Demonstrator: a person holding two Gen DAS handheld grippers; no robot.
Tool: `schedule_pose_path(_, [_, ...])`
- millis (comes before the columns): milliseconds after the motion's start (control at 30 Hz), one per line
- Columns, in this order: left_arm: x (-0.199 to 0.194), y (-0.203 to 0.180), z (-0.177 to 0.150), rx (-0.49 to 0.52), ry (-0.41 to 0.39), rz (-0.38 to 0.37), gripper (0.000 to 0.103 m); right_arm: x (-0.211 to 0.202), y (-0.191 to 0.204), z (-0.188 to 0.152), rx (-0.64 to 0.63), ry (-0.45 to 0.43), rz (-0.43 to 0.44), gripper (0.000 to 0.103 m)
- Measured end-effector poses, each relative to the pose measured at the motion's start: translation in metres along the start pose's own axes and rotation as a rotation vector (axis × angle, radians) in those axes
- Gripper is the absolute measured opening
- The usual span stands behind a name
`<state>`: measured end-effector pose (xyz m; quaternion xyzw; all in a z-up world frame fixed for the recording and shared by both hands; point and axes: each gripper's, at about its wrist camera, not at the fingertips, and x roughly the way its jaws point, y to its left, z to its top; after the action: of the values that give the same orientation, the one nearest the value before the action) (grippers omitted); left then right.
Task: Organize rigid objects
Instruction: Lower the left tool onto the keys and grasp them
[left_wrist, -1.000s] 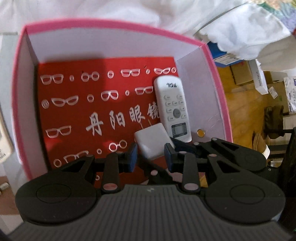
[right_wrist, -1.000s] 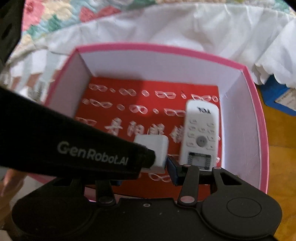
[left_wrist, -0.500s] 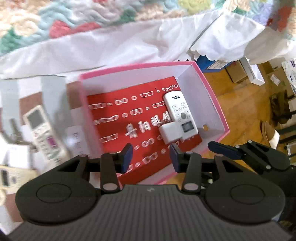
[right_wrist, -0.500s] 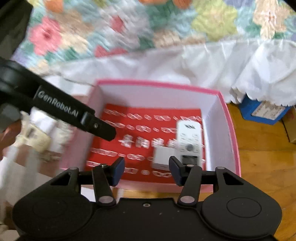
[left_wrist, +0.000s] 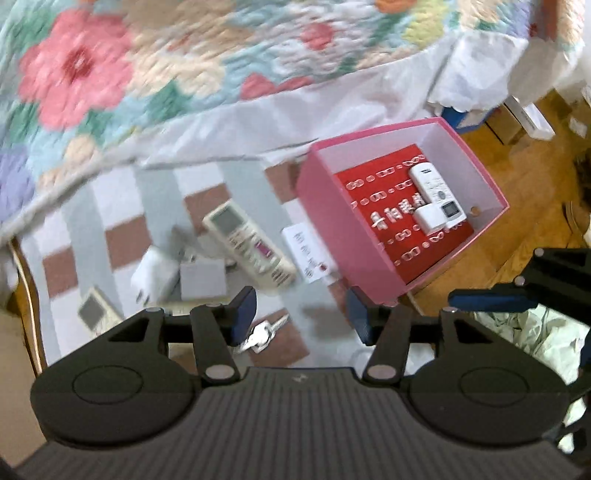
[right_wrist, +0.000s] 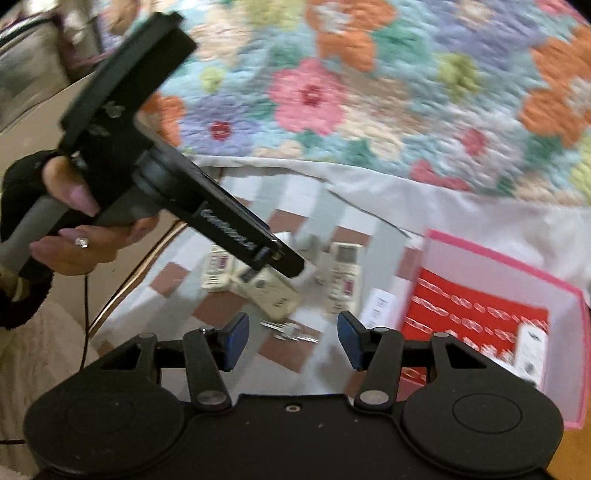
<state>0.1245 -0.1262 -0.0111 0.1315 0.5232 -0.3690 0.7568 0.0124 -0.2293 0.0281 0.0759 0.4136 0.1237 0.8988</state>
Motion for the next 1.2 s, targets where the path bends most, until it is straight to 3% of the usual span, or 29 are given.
schedule_pose_path(267, [0.034,0.051,-0.048,-0.135,0.027,-0.028,0.054,0.086,0.024,-0.011,-0.098,0.031,0.082,0.062])
schedule_pose_path(467, [0.069,0.081,-0.075,-0.243,0.05,-0.011,0.054,0.151,0.036,-0.035,-0.225,0.052,0.01,0.062])
schedule_pose_path(567, [0.087,0.091,-0.087,-0.303,0.068,-0.056,0.054,0.173,0.036,-0.046,-0.265,0.07,-0.012,0.062])
schedule_pose_path(733, [0.107,0.097,-0.094,-0.323,0.071,-0.071,0.054,0.201,0.022,-0.051,-0.24,0.072,-0.05,0.062])
schedule_pose_path(867, [0.125,0.11,-0.096,-0.415,0.065,-0.086,0.054,0.216,0.003,-0.048,-0.119,0.087,-0.047,0.064])
schedule_pose_path(933, [0.132,0.117,-0.097,-0.484,0.064,-0.109,0.053,0.215,0.006,-0.049,-0.125,0.079,-0.041,0.054])
schedule_pose_path(967, [0.136,0.119,-0.097,-0.533,0.065,-0.13,0.053,0.214,0.011,-0.05,-0.143,0.077,-0.028,0.041])
schedule_pose_path(1067, [0.143,0.119,-0.099,-0.601,0.069,-0.194,0.051,0.213,0.02,-0.05,-0.144,0.083,-0.046,0.037])
schedule_pose_path(1167, [0.144,0.114,-0.101,-0.63,0.056,-0.202,0.052,0.203,0.015,-0.048,-0.035,0.067,-0.05,0.019])
schedule_pose_path(1200, [0.144,0.114,-0.102,-0.655,0.057,-0.214,0.05,0.2,0.011,-0.049,0.017,0.071,-0.042,0.017])
